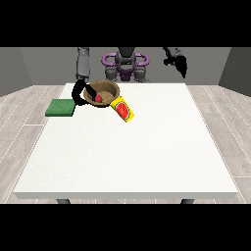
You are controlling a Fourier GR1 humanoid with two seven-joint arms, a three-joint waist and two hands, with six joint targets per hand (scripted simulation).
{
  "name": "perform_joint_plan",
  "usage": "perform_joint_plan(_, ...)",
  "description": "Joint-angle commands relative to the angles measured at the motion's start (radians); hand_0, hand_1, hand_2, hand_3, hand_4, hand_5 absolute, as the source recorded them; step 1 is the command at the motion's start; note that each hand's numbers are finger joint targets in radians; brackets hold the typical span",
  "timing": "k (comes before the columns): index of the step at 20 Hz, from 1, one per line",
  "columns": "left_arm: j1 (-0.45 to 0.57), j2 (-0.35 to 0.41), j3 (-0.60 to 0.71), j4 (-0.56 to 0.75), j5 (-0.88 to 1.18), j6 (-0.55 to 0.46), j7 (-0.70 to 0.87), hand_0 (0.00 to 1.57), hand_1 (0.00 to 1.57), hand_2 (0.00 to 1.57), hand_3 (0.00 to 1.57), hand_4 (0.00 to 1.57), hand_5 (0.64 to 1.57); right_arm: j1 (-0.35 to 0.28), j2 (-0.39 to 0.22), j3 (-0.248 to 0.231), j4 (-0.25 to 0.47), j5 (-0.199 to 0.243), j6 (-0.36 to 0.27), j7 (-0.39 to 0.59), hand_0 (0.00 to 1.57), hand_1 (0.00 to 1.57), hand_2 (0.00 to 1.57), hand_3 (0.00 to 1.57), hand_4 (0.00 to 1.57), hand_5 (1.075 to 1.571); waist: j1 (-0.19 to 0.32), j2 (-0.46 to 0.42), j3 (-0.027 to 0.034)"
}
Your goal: Pick the cup and pour the ball into the bowl, then pick the bowl and place it on the pad
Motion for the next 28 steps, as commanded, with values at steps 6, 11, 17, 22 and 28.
perform_joint_plan(6,0.091,0.040,0.080,0.082,0.022,0.014,0.002,0.00,0.00,0.00,0.00,1.00,1.407,-0.056,-0.073,0.053,-0.121,0.013,0.156,0.327,1.57,1.57,1.57,0.74,0.81,1.567,-0.149,-0.146,0.0108)
perform_joint_plan(11,0.120,0.014,0.073,0.080,0.011,0.018,-0.138,0.00,0.00,0.00,0.00,1.02,1.424,-0.034,-0.228,-0.039,-0.136,-0.052,0.268,0.244,1.57,1.57,1.57,0.68,0.79,1.570,-0.144,-0.028,0.0111)
perform_joint_plan(17,0.025,0.110,0.151,0.063,0.091,-0.072,-0.080,0.00,0.00,0.00,0.00,1.22,1.481,-0.032,-0.273,-0.079,-0.149,-0.047,0.269,0.213,1.57,1.57,1.57,0.22,0.88,1.570,-0.104,0.028,0.0112)
perform_joint_plan(22,-0.007,0.316,0.325,0.088,0.230,-0.226,-0.122,0.00,0.00,0.00,0.00,1.32,1.562,-0.028,-0.345,-0.165,-0.119,-0.106,0.294,0.115,1.57,1.57,1.57,0.00,0.88,1.571,-0.053,0.121,0.0111)
perform_joint_plan(28,-0.027,0.474,0.467,0.224,0.328,-0.346,-0.179,0.00,0.00,0.00,0.00,1.27,1.571,-0.003,-0.364,-0.190,-0.126,-0.123,0.320,0.022,1.57,1.57,1.57,0.00,0.80,1.566,-0.086,0.193,0.0109)
